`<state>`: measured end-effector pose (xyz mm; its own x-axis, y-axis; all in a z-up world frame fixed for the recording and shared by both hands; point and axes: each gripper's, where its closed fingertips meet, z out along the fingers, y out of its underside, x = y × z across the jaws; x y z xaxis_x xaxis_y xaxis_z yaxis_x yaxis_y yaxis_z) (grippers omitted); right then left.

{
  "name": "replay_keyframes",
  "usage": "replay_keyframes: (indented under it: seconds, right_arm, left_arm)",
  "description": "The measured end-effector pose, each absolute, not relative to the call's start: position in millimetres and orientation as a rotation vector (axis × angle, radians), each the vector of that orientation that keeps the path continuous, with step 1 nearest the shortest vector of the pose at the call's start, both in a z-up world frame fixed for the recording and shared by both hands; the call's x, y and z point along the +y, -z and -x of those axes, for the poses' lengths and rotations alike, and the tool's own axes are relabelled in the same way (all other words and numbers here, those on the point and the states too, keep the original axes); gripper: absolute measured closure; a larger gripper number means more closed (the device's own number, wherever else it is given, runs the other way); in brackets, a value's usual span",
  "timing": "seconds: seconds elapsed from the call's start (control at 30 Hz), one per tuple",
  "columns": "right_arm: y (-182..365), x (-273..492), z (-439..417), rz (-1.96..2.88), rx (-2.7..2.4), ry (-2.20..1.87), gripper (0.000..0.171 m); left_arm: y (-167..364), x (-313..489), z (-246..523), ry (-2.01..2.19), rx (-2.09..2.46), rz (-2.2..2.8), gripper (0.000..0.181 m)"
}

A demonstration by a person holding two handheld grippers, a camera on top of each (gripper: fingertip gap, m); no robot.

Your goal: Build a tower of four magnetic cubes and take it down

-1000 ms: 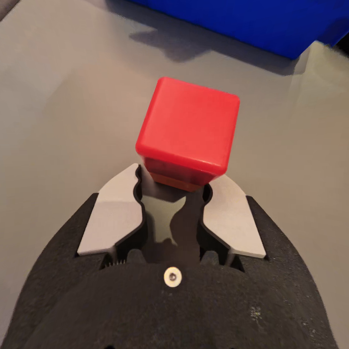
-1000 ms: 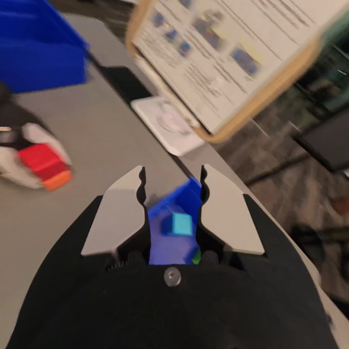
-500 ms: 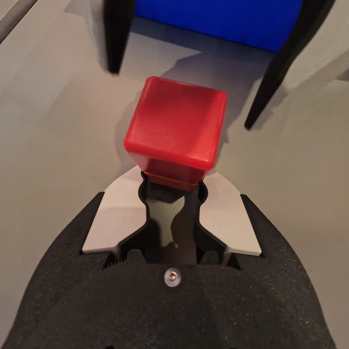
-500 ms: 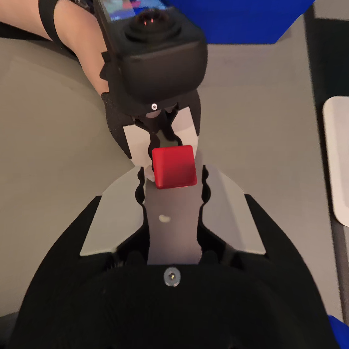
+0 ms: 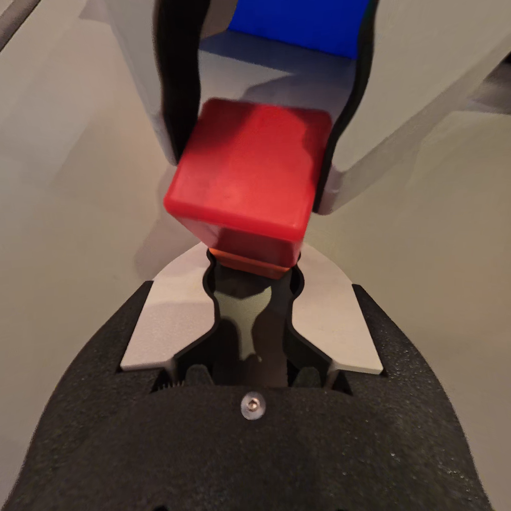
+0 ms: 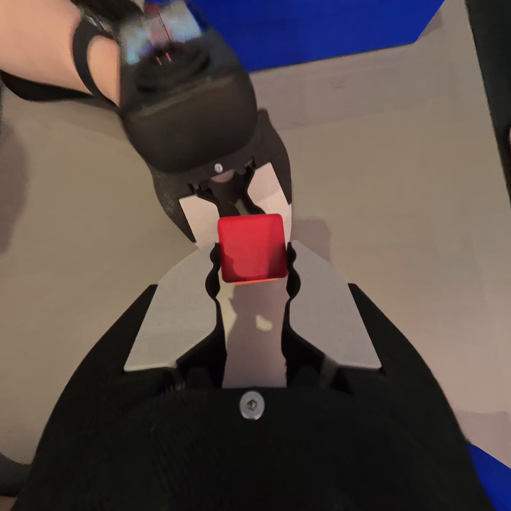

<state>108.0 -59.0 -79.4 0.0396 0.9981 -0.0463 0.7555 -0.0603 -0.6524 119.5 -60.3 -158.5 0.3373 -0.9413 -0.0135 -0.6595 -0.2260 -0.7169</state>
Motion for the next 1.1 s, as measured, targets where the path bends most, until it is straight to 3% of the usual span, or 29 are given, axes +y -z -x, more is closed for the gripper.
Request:
replay_keyframes:
  seconds: [0.13, 0.3, 0.47, 0.7, 0.97, 1.1]
  right_arm:
    - [44, -50, -134, 1.820, -1.678, -0.659, 0.124]
    - [-11, -40, -238, 1.878, -1.434, -0.508, 0.124]
    - [43, -46, -332, 2.155, -1.386, -0.462, 0.124]
    - [120, -67, -334, 2.330, -1.602, -0.644, 0.123]
    - [128, -81, -330, 2.525, -1.526, -0.760, 0.118]
    - [105, -62, -340, 2.462, -1.387, -0.655, 0.118]
  left_arm:
    - [158, -61, -120, 0.591, 1.393, 1.975, 0.130]
    - [159, -61, -120, 0.595, 1.388, 1.981, 0.130]
    - [159, -61, -121, 0.600, 1.392, 1.980, 0.130]
    - [159, -61, -121, 0.599, 1.390, 1.980, 0.130]
    - [159, -61, -121, 0.597, 1.389, 1.981, 0.130]
    - [159, -61, -119, 0.580, 1.396, 1.992, 0.130]
